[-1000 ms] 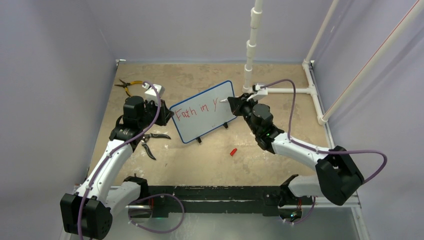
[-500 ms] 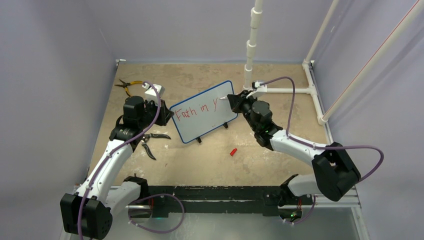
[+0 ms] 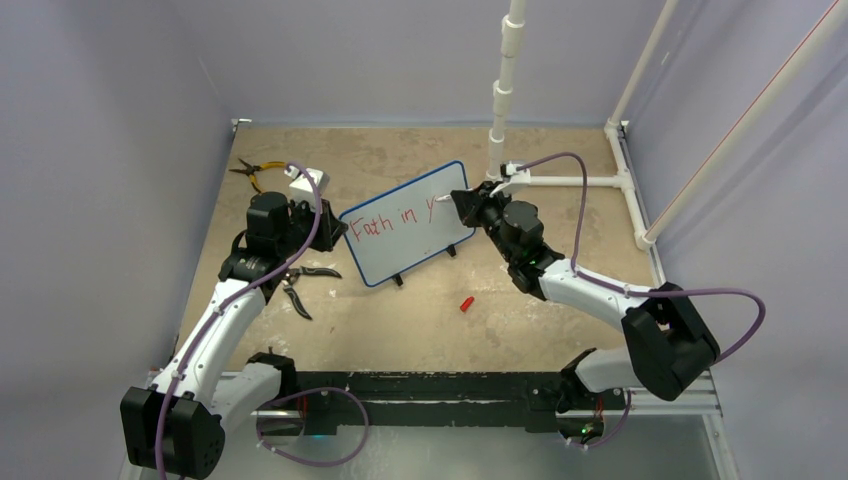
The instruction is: Write a sentence on the whiteboard
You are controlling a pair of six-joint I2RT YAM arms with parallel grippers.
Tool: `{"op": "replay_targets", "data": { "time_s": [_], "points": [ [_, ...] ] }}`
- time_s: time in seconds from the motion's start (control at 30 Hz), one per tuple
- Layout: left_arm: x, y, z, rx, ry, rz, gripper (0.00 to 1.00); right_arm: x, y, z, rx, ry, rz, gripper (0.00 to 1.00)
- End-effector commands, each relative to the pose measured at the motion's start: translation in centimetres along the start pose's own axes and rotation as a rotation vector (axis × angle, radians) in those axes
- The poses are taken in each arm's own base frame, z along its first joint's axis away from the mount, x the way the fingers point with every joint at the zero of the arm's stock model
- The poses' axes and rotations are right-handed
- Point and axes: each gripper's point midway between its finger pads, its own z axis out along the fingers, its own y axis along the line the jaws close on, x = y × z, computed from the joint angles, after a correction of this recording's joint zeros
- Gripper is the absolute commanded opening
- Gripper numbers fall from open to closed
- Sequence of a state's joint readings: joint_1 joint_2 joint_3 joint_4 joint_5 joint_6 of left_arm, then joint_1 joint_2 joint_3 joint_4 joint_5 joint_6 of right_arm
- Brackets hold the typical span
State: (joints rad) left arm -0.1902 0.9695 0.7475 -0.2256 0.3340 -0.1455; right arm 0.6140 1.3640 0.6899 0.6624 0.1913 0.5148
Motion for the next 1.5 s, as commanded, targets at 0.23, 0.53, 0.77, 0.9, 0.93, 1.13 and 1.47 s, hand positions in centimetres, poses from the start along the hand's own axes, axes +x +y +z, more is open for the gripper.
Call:
{"op": "replay_targets", "data": {
  "time_s": [0.23,0.53,0.77,0.9,0.93,1.13,1.47],
  "points": [
    [0.4,0.1,0.3,0.004,0.009,0.011,0.00,0.9,-1.1,-0.4,0.029,0.017,-0.020,0.00],
    [0.4,0.1,0.3,0.004,0.009,0.011,0.00,-1.0,-1.1,-0.1,0.064,-0.037,-0.016,0.00],
    [0.3,0.1,0.2,0.003,0.007,0.013,0.00,-2.6,-0.8,0.0,0.069,-0.071,-0.031,0.00],
    [0.3,0.1,0.2,0.005,0.005,0.014,0.00,-2.9,-0.3,0.2,0.054,-0.074,-0.031,0.00],
    [0.3,0.1,0.2,0.005,0.007,0.013,0.00,-2.9,-0.3,0.2,0.051,-0.075,-0.031,0.00],
    [0.3,0.1,0.2,0.005,0.008,0.014,0.00,-3.0,0.4,0.4,0.018,-0.073,-0.032,0.00],
    [0.4,0.1,0.2,0.005,0.008,0.012,0.00,-3.5,0.8,0.6,0.002,-0.092,-0.033,0.00]
  ]
}}
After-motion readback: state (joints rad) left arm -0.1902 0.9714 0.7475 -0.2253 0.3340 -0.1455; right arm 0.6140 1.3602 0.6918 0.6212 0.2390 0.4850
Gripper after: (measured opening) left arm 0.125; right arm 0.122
